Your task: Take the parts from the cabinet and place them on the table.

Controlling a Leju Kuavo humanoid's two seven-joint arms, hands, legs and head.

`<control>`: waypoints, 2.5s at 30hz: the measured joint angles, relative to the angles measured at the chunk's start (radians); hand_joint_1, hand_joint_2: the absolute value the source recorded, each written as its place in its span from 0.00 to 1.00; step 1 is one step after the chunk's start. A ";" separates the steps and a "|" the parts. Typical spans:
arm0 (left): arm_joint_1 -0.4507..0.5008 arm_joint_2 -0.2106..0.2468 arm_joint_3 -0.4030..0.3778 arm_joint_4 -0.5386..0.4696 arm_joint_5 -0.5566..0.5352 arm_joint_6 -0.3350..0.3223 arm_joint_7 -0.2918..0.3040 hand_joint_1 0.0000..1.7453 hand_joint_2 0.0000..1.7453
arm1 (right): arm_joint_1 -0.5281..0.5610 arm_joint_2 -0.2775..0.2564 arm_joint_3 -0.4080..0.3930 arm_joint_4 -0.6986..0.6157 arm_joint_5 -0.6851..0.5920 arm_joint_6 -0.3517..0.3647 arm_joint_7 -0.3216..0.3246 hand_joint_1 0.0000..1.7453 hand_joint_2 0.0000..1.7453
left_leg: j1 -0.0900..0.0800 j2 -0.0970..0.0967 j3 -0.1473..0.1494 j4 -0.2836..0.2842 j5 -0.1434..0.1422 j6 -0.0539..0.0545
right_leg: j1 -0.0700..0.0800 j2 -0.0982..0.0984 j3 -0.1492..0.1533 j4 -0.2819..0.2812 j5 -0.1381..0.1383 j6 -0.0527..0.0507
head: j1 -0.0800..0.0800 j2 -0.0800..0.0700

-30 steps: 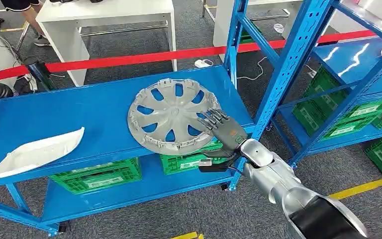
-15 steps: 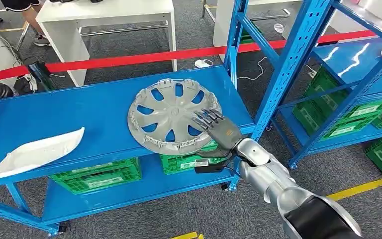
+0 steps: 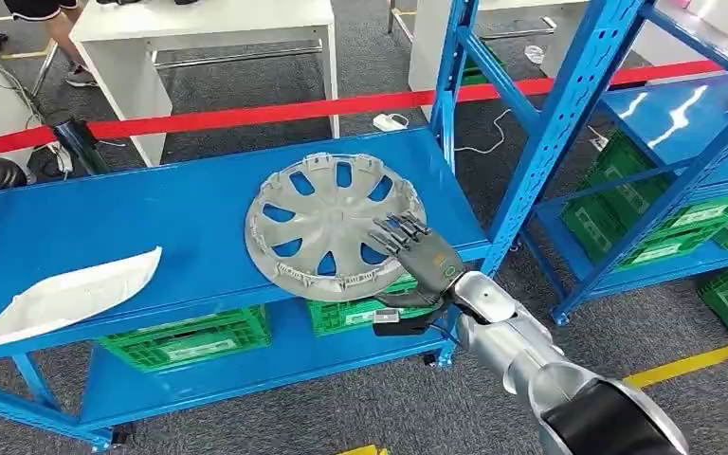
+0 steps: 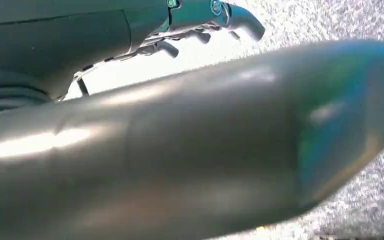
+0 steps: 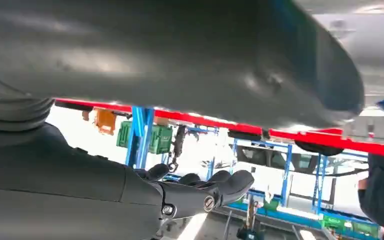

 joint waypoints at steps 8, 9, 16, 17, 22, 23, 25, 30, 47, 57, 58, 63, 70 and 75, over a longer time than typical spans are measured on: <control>-0.002 0.003 0.000 0.000 0.000 0.001 0.016 0.00 0.00 | 0.006 -0.006 -0.002 0.002 0.003 -0.005 0.001 0.00 0.00 | 0.001 0.002 0.005 0.031 -0.045 -0.055 | 0.002 0.003 0.069 -0.153 0.042 -0.046 | -0.004 0.000; -0.003 0.003 0.000 0.000 -0.001 0.001 0.016 0.00 0.00 | 0.005 -0.006 -0.002 0.002 0.003 -0.005 0.003 0.00 0.00 | 0.001 0.002 -0.024 0.091 -0.071 -0.059 | 0.001 0.003 0.072 -0.154 0.039 -0.051 | -0.007 0.000; 0.001 0.003 0.000 0.001 -0.005 0.000 0.013 0.00 0.00 | 0.011 -0.006 -0.002 0.002 0.001 -0.002 0.003 0.00 0.00 | 0.003 0.003 -0.105 0.122 0.030 -0.055 | 0.003 0.006 0.115 -0.154 0.005 -0.054 | -0.007 0.000; 0.001 0.003 0.000 0.001 -0.007 0.000 0.013 0.00 0.00 | 0.011 -0.006 -0.002 0.002 0.001 -0.002 0.003 0.00 0.00 | 0.002 0.003 -0.078 0.043 0.060 -0.049 | 0.003 0.005 0.121 -0.154 -0.002 -0.050 | -0.007 0.000; 0.000 0.000 0.000 0.001 -0.008 0.000 0.012 0.00 0.00 | 0.011 -0.011 -0.002 0.002 0.001 -0.003 0.003 0.00 0.00 | -0.002 -0.003 -0.060 0.017 0.042 -0.041 | 0.013 0.006 0.121 -0.161 -0.002 -0.048 | -0.003 0.000; 0.000 0.000 0.000 0.001 -0.008 0.000 0.012 0.00 0.00 | 0.011 -0.011 -0.002 0.002 0.001 -0.003 0.003 0.00 0.00 | -0.002 -0.004 -0.060 0.017 0.041 -0.037 | 0.013 0.005 0.124 -0.166 -0.001 -0.047 | -0.003 0.000; 0.000 -0.002 0.000 0.002 -0.008 0.000 0.012 0.00 0.00 | 0.009 -0.013 -0.002 0.002 0.000 -0.003 0.003 0.00 0.00 | -0.002 -0.005 -0.060 0.017 0.040 -0.032 | 0.014 0.004 0.128 -0.172 0.000 -0.042 | -0.003 0.000; -0.001 -0.002 0.000 0.001 -0.010 0.000 0.014 0.00 0.00 | 0.010 -0.013 -0.002 0.002 0.001 -0.002 0.005 0.00 0.00 | -0.002 -0.004 -0.060 0.017 0.039 -0.024 | 0.013 0.004 0.130 -0.180 0.004 -0.029 | -0.003 0.000; -0.003 -0.002 -0.011 0.001 -0.064 -0.072 0.019 0.00 0.00 | -0.018 0.066 -0.022 -0.014 -0.132 0.099 -0.095 0.00 0.00 | -0.002 -0.002 -0.057 0.014 0.041 -0.024 | 0.014 0.005 0.130 -0.180 0.006 -0.022 | -0.003 0.000; -0.004 -0.002 -0.028 0.001 -0.080 -0.081 0.014 0.00 0.00 | -0.024 0.156 -0.024 -0.016 -0.153 0.117 -0.097 0.00 0.00 | -0.002 -0.003 -0.057 0.013 0.042 -0.025 | 0.014 0.004 0.130 -0.180 0.005 -0.023 | -0.003 0.000; -0.004 -0.002 -0.029 0.001 -0.080 -0.081 0.014 0.00 0.00 | -0.024 0.159 -0.024 -0.016 -0.153 0.117 -0.097 0.00 0.00 | -0.002 -0.003 -0.057 0.013 0.042 -0.025 | 0.014 0.004 0.130 -0.180 0.005 -0.023 | -0.003 0.000; -0.004 -0.002 -0.035 0.001 -0.090 -0.093 0.015 0.00 0.00 | -0.024 0.170 -0.024 -0.016 -0.153 0.123 -0.091 0.00 0.00 | -0.002 -0.003 -0.057 0.013 0.042 -0.025 | 0.014 0.004 0.130 -0.180 0.005 -0.023 | -0.003 0.000; -0.004 -0.001 -0.055 0.001 -0.112 -0.106 0.007 0.00 0.00 | -0.018 0.170 -0.024 -0.015 -0.177 0.171 -0.080 0.00 0.00 | -0.002 -0.003 -0.057 0.013 0.042 -0.025 | 0.014 0.004 0.130 -0.180 0.005 -0.023 | -0.003 0.000; -0.004 -0.001 -0.063 0.001 -0.115 -0.108 0.000 0.00 0.00 | -0.017 0.181 -0.028 -0.008 -0.227 0.294 -0.093 0.00 0.00 | -0.002 -0.002 -0.057 0.013 0.042 -0.025 | 0.014 0.004 0.130 -0.180 0.005 -0.023 | -0.003 0.000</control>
